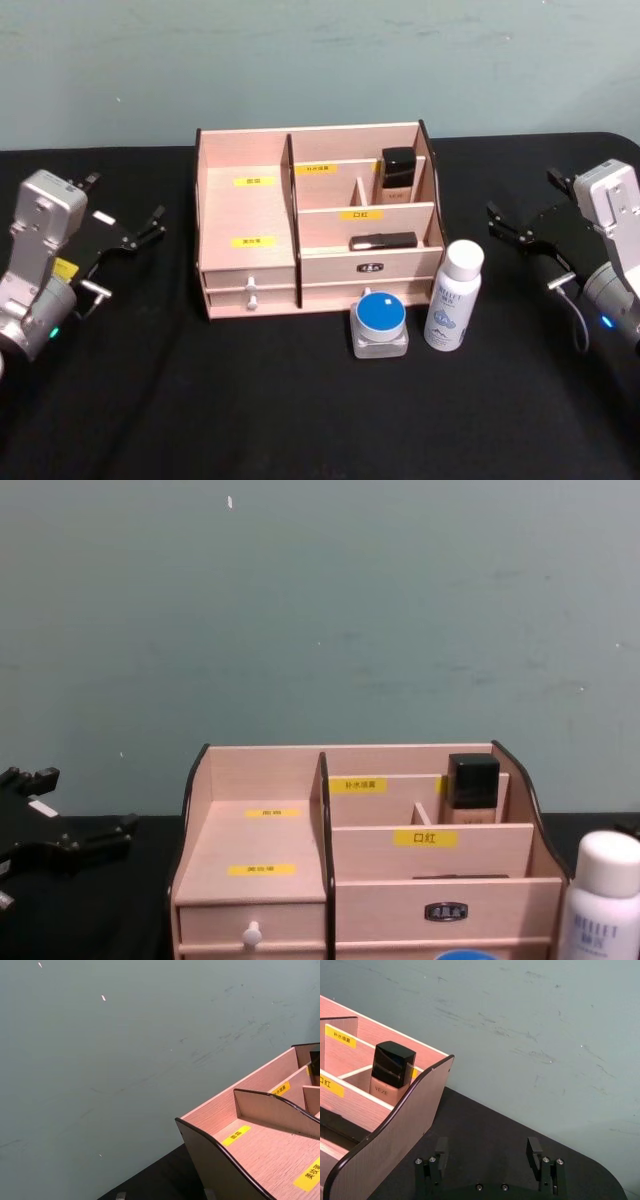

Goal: Pick up the facial cleanser and watermelon frost from the table and place them into the tiered storage box.

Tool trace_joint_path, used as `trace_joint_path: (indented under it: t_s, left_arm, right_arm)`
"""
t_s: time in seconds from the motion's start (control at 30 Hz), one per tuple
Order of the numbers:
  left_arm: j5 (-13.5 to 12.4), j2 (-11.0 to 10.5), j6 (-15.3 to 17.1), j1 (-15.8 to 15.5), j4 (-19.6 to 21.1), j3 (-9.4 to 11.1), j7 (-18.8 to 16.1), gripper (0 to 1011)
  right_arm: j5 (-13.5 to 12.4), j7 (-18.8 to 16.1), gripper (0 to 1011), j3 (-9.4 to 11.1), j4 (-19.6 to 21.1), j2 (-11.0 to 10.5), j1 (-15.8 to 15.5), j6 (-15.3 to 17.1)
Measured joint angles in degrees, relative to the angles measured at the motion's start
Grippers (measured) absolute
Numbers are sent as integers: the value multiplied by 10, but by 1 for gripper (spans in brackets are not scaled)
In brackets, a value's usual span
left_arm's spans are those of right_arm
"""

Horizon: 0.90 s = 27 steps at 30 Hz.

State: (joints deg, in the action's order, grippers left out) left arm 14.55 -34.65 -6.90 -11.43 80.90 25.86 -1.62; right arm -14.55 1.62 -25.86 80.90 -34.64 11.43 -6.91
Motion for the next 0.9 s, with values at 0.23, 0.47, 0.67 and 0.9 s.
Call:
trace_joint_path:
  t_s: [0.23,0.47,0.67,0.9]
  left_arm:
    - [0,0,0,0,0,0,0,1010]
    - [0,0,0,0,0,0,0,1010]
    - [0,0,0,0,0,0,0,1009]
    - [0,0,0,0,0,0,0,1010]
  right_arm:
    - [-2,-4,1002,14,11,0,-7,-1]
    - [-13,-15,1002,42,62,-17,-33,-5]
    - [-20,-30,1002,63,128,-40,-66,-6]
    - [-38,-46,1002,91,210,-64,-113,-4]
